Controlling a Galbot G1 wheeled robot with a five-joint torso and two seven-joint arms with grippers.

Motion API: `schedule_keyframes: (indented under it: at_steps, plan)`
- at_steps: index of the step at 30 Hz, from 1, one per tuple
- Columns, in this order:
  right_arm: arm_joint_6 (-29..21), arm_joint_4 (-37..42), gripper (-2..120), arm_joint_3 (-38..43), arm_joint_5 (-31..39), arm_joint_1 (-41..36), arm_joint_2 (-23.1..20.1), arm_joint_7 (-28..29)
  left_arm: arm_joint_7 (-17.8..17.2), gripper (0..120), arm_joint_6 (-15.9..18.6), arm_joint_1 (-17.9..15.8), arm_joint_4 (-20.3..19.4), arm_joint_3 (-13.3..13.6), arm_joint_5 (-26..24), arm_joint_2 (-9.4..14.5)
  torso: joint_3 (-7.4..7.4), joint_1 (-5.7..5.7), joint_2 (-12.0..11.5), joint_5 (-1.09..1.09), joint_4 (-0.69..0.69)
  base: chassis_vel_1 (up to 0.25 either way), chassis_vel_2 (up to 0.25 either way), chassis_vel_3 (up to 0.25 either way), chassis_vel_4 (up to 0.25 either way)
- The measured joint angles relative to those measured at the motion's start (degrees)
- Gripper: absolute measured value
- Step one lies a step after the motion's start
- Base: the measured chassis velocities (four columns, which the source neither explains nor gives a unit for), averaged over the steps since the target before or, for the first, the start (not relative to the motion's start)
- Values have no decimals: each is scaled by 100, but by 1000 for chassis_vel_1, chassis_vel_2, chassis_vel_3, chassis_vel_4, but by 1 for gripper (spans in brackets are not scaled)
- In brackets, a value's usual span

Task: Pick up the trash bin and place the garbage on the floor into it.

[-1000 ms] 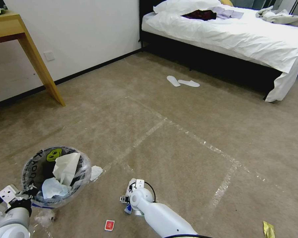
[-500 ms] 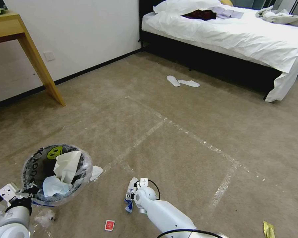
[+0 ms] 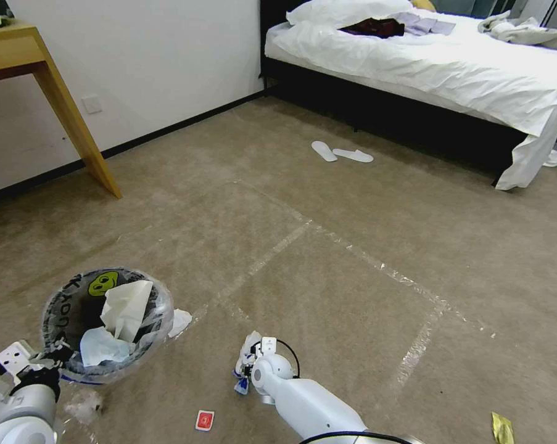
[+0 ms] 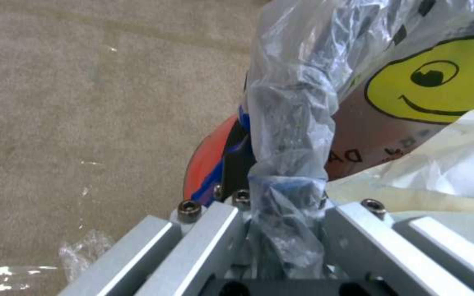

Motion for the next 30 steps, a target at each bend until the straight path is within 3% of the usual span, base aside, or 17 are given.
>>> schedule_keyframes:
  at_steps: [2,5,13,30]
  plan:
    - [26,14,38,-4,-21,3,0,-21,-1,0,0,-9,0,16,0,-9,0,0,0,0,0,0,0,0,0]
    - [42,23,32,-5,-35,3,-1,-31,-1,0,0,-14,0,26,0,-14,0,0,0,0,0,0,0,0,0]
    - [83,186,0,18,-41,-56,-1,-64,-1,0,3,-14,10,39,7,-21,0,0,0,0,0,0,0,0,0]
    - [126,845,0,148,79,-139,-307,61,-18,0,33,-35,49,73,-2,-13,0,0,0,0,0,0,0,0,0]
